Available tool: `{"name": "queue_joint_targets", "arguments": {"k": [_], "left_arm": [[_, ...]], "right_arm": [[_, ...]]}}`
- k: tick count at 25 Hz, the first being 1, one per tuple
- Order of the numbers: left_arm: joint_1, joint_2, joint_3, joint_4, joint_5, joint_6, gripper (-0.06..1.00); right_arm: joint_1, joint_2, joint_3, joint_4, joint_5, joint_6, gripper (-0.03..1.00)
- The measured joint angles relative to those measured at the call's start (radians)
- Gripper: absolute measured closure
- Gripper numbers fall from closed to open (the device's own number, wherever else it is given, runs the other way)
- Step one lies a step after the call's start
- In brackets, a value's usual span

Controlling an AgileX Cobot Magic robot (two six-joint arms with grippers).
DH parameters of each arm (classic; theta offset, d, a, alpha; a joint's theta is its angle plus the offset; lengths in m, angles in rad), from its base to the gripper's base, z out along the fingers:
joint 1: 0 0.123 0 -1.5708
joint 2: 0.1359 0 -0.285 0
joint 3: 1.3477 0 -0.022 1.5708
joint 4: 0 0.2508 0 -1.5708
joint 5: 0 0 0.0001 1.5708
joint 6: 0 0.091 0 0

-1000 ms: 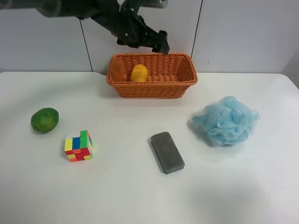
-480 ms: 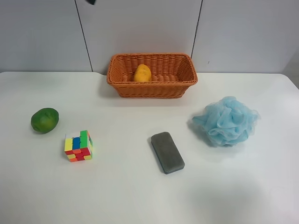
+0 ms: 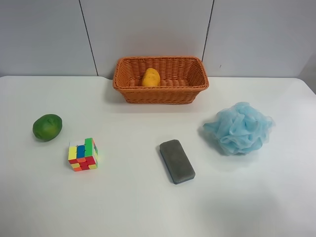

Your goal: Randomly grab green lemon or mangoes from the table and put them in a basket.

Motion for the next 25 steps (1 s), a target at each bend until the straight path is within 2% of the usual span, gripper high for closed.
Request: {"name": "queue_joint_targets", "arguments": {"k": [3, 8, 12, 14, 18, 25], "left_arm": [[0.076, -0.166, 0.105, 0.002, 0.0, -0.016, -0.05], [0.187, -0.459, 0.363, 0.0, -0.001, -0.039, -0.05], [0.2, -0.692, 0.583, -0.059, -0.086, -0.076, -0.05], [0.2, -0.864, 0.77, -0.084, -0.174, -0.108, -0.05], [0.2, -1.063, 0.968, -0.107, -0.242, -0.121, -0.05], [0.2, -1.297, 1.15, -0.141, -0.238, -0.124, -0.05]], "right_arm": [[0.0, 0.0, 0.0, 0.0, 0.0, 0.0, -0.02], [0.0, 0.0, 0.0, 0.0, 0.0, 0.0, -0.02], [0.0, 0.0, 0.0, 0.0, 0.0, 0.0, -0.02], [0.0, 0.0, 0.0, 0.0, 0.0, 0.0, -0.02], [0.0, 0.0, 0.0, 0.0, 0.0, 0.0, -0.02], [0.0, 0.0, 0.0, 0.0, 0.0, 0.0, -0.02]]}}
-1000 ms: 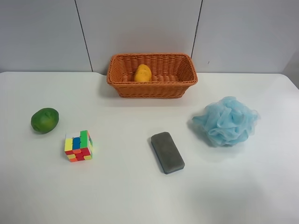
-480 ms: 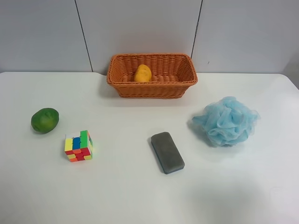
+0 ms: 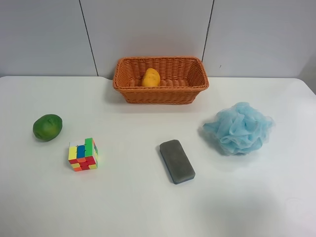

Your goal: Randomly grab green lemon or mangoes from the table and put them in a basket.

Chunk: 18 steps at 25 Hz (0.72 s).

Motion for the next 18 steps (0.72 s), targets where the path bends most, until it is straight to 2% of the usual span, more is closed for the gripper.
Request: {"name": "queue_joint_targets", "arguments": {"k": [7, 18], "left_arm": [[-0.036, -0.001, 0.091, -0.013, 0.04, -0.008, -0.05], [-0.078, -0.006, 0.116, 0.015, 0.083, -0.042, -0.05]], "right_arm": [[0.0, 0.0, 0.0, 0.0, 0.0, 0.001, -0.02], [0.0, 0.0, 0.0, 0.0, 0.0, 0.001, -0.02]]}}
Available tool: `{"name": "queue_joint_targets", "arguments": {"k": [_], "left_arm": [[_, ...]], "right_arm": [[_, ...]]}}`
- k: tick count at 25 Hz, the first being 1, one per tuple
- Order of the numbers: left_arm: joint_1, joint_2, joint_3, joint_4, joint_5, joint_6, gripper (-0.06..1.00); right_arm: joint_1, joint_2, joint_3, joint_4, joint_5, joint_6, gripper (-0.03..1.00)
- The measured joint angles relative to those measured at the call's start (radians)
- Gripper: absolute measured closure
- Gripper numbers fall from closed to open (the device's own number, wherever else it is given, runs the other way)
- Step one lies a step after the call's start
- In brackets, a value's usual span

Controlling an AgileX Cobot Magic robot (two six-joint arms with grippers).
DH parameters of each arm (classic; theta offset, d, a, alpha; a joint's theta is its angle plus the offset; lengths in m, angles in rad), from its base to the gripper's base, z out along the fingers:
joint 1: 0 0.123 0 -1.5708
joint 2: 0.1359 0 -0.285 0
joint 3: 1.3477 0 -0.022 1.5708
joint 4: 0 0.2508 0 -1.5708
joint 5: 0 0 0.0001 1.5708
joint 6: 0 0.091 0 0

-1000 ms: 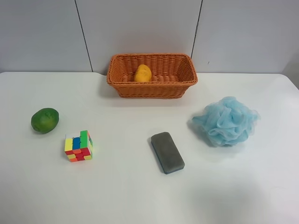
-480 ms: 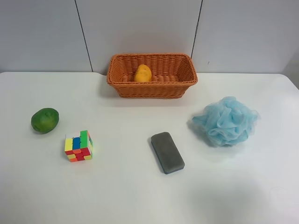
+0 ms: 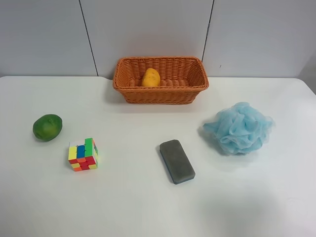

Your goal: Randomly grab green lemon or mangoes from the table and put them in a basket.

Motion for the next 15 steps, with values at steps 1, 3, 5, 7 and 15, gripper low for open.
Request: {"name": "queue_joint_targets", "arguments": {"k": [1, 3, 5, 7, 15], "left_arm": [[0.0, 0.0, 0.0, 0.0, 0.0, -0.001, -0.05], [0.0, 0.0, 0.0, 0.001, 0.0, -0.002, -0.05], [0.0, 0.0, 0.0, 0.002, 0.0, -0.002, -0.05], [0.0, 0.0, 0.0, 0.002, 0.0, -0.002, -0.05], [0.0, 0.0, 0.0, 0.002, 0.0, -0.002, -0.05]], "right_arm": [[0.0, 0.0, 0.0, 0.0, 0.0, 0.0, -0.02], [0.0, 0.0, 0.0, 0.0, 0.0, 0.0, -0.02], [0.0, 0.0, 0.0, 0.0, 0.0, 0.0, -0.02], [0.0, 0.0, 0.0, 0.0, 0.0, 0.0, -0.02], [0.0, 0.0, 0.0, 0.0, 0.0, 0.0, -0.02]]}}
